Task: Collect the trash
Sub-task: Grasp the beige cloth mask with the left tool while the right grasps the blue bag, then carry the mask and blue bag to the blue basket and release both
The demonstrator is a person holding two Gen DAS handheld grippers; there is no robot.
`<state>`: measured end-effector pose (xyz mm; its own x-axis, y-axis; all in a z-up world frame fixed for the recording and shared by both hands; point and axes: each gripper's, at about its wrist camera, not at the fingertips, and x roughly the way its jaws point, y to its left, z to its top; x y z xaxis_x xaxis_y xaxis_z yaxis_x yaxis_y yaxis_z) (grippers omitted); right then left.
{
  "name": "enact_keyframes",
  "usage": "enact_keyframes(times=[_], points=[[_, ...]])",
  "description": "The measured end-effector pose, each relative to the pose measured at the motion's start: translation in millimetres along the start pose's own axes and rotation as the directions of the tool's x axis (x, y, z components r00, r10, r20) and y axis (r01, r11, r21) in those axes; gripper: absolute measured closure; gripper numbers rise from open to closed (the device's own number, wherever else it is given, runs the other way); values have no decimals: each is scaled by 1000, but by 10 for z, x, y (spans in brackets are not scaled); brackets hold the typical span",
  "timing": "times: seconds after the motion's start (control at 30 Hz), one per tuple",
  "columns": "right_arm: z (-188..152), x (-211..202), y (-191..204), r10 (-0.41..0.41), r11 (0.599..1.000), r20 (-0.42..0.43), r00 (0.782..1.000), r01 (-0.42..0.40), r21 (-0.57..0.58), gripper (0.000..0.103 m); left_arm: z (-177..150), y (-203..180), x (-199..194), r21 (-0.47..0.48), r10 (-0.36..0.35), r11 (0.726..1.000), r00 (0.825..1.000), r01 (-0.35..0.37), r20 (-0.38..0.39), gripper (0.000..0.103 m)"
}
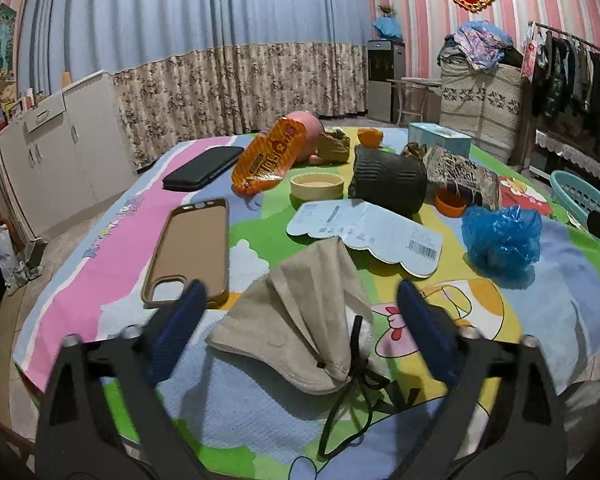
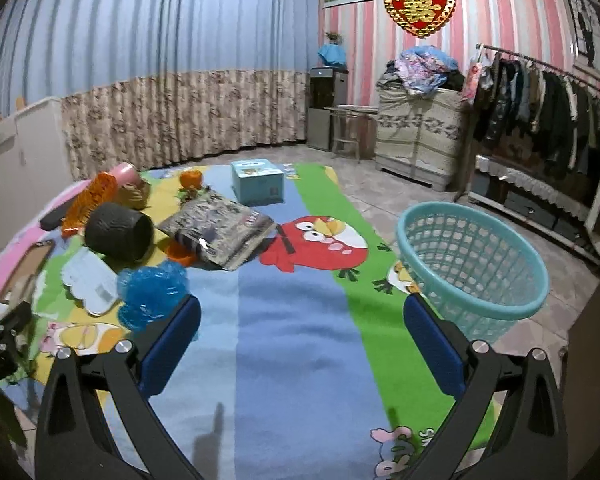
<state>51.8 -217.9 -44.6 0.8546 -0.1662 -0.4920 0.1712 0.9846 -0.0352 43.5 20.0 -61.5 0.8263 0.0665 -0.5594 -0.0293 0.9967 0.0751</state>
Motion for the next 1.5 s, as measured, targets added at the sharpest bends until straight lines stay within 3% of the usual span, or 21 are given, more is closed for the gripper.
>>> enact_keyframes(times=[0.03, 0.1, 0.3, 0.57, 0.9, 1.03, 1.07, 1.13, 1.2, 1.5], points=[[-4, 7, -8, 11, 1000, -6, 1000, -11, 6, 4, -3, -2, 31, 2, -16, 1000, 1000, 16, -16, 31], [-20, 32, -25, 43, 999, -25, 999, -43, 24, 4, -19, 10, 63, -1, -35, 999, 999, 35, -41, 52], [-8, 28, 50, 74, 997, -30, 997, -73, 14, 4, 74, 34, 39, -6, -68, 998, 996, 68, -50, 83], [69, 26, 354, 116, 992, -32, 993, -118, -52, 4, 422, 113, -149, 34, -44, 999, 998, 42, 49, 86], [57, 346, 774, 162, 976, -136, 977, -179, -125, 6, 607, 427, 67, -4, 5, 1000, 999, -4, 51, 86], [26, 451, 861, 218, 963, -188, 958, -242, -114, 37, 635, 460, 114, -14, 10, 1000, 999, -9, 53, 86], [18, 451, 868, 229, 961, -189, 955, -253, -113, 41, 644, 457, 114, -15, 12, 1000, 998, -11, 55, 86], [22, 440, 892, 263, 950, -188, 946, -287, -119, 63, 655, 443, 117, -14, 15, 1000, 998, -15, 57, 86], [49, 413, 867, 291, 943, -179, 940, -313, -115, 75, 683, 407, 112, -13, 14, 1000, 998, -13, 60, 86], [389, 207, 183, 311, 950, -75, 947, -313, -9, 79, 888, -18, 3, 22, -37, 999, 994, 35, 100, 86]])
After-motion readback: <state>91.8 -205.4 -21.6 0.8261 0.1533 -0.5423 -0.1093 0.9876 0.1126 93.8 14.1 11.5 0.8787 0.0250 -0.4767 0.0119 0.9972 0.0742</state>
